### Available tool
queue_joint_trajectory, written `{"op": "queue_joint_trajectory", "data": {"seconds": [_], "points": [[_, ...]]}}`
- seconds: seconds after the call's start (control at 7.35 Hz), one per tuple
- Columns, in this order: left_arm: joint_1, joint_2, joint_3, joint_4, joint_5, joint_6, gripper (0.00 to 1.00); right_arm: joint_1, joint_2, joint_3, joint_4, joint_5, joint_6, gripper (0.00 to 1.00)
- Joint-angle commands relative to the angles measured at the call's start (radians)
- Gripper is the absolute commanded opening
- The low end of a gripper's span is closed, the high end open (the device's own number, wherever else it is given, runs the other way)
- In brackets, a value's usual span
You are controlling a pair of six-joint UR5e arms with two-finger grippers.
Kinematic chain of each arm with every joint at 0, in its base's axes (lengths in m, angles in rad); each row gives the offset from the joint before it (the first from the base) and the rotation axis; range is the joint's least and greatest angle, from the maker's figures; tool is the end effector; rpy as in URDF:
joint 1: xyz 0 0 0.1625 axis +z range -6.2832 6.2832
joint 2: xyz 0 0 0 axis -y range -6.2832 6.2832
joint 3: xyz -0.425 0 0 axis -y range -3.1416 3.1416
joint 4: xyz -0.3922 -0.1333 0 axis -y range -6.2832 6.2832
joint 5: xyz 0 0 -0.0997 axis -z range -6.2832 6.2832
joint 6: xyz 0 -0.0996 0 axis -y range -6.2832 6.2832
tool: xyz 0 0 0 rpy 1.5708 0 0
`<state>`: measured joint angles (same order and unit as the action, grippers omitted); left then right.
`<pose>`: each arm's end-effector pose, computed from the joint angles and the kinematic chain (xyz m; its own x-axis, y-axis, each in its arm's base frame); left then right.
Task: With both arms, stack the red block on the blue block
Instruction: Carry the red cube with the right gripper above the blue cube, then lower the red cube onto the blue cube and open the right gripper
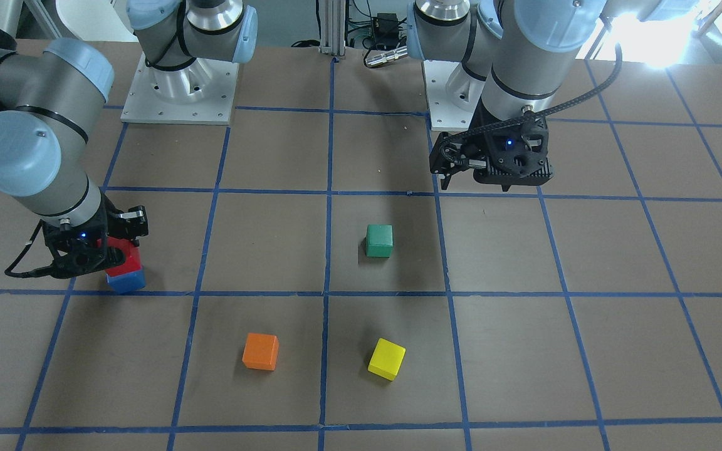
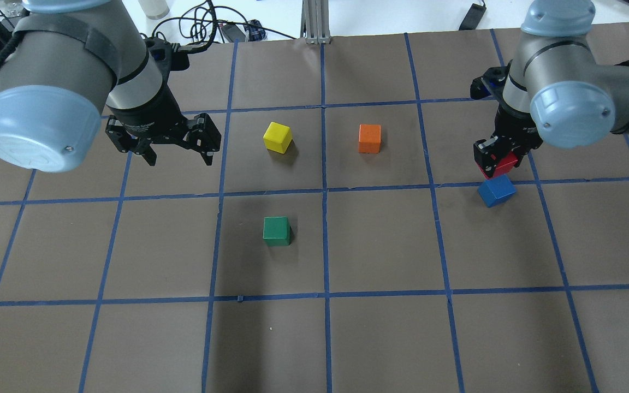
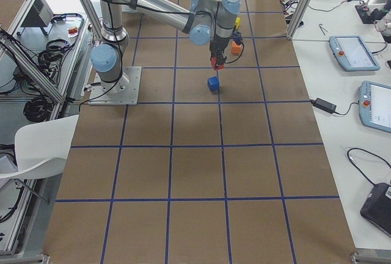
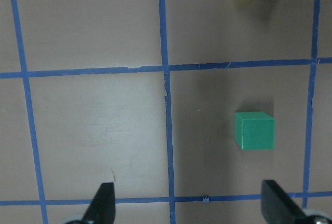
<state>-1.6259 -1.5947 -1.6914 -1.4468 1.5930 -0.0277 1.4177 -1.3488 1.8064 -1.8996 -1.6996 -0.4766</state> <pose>-0.1582 -0.4879 0.4293 -0.9994 0.0278 -0.0228 0.0274 0.9994 0.0199 0.0380 -0.5438 0.2930 -0.9425 -0.3297 0.0543 -0.3164 0.9328 0.1726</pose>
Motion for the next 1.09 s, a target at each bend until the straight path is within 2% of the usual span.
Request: {"op": "queue_joint_trajectory", "data": {"seconds": [0.0,0.27,0.68,0.82,0.95], "points": [[0.0,-0.002,-0.001,0.0,-0.001,0.002,1.0,-0.016,0.0,0.114,-0.176,-0.005,-0.025,0.1],[0.0,-0.004,-0.001,0.0,-0.001,0.002,1.0,-0.016,0.007,0.126,-0.197,-0.055,-0.036,0.1],[0.0,-0.005,-0.001,0.0,0.001,0.002,1.0,-0.02,0.01,0.133,-0.19,-0.055,-0.071,0.13],[0.0,-0.005,-0.001,0.0,0.002,0.0,1.0,-0.02,0.011,0.134,-0.188,-0.055,-0.071,0.25],[0.0,-0.01,-0.001,0.0,-0.001,-0.001,1.0,-0.02,0.011,0.137,-0.193,-0.048,-0.071,0.56]]}}
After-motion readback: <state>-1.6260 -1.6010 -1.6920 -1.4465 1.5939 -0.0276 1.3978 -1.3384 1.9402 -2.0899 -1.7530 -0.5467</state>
